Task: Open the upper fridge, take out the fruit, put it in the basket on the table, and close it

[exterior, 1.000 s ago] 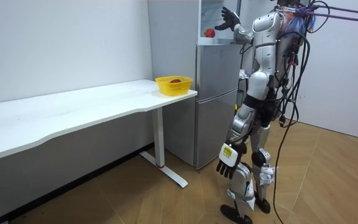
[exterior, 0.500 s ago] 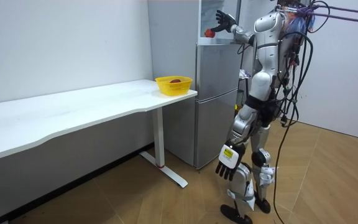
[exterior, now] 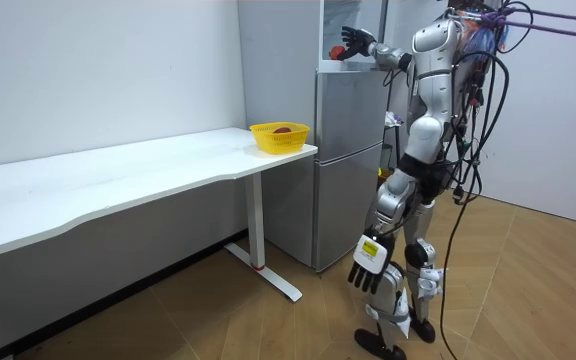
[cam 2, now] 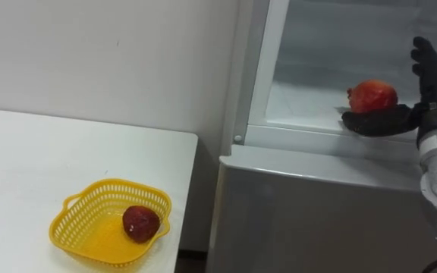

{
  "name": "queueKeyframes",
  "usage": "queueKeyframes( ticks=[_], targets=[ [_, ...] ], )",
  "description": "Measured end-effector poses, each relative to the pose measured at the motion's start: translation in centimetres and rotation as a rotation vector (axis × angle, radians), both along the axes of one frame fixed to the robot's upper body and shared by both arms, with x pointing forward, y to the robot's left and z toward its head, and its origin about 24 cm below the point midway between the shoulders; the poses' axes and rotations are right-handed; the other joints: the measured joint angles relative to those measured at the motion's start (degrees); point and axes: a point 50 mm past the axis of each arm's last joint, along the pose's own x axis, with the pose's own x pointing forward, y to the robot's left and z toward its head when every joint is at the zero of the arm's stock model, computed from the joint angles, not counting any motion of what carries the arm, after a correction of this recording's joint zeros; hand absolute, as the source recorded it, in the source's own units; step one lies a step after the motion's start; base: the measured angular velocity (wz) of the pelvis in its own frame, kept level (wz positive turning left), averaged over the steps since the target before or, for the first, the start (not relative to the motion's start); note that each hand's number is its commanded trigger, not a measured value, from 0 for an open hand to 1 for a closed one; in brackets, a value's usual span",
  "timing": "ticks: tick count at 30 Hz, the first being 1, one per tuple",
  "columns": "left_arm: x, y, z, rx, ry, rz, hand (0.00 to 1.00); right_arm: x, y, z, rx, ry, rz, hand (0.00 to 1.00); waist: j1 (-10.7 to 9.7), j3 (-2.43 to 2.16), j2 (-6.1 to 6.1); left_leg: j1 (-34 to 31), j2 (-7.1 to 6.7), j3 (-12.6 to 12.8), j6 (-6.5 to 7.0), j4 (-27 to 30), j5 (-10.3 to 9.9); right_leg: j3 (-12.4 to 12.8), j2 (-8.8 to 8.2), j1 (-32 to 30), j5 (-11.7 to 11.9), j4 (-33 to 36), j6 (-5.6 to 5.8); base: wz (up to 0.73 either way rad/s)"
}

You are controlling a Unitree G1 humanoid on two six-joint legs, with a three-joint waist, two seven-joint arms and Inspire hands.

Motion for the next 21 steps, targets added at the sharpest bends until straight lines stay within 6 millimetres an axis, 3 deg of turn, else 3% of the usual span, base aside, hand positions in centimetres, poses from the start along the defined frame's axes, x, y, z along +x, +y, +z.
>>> queueKeyframes(
  ticks=[21],
  targets=[
    [-0.62, 0.3, 0.08, 0.03, 0.017, 0.015, 0.0, 0.36, -0.84, 0.0, -0.06, 0.072, -0.002, 0.0, 1.23, -0.09, -1.07, 0.06, -0.05, -0.4, 0.0, 0.25, 0.0, -0.53, 0.04, 0.35, 0.0, -0.01, -0.01, 0.01]
  ],
)
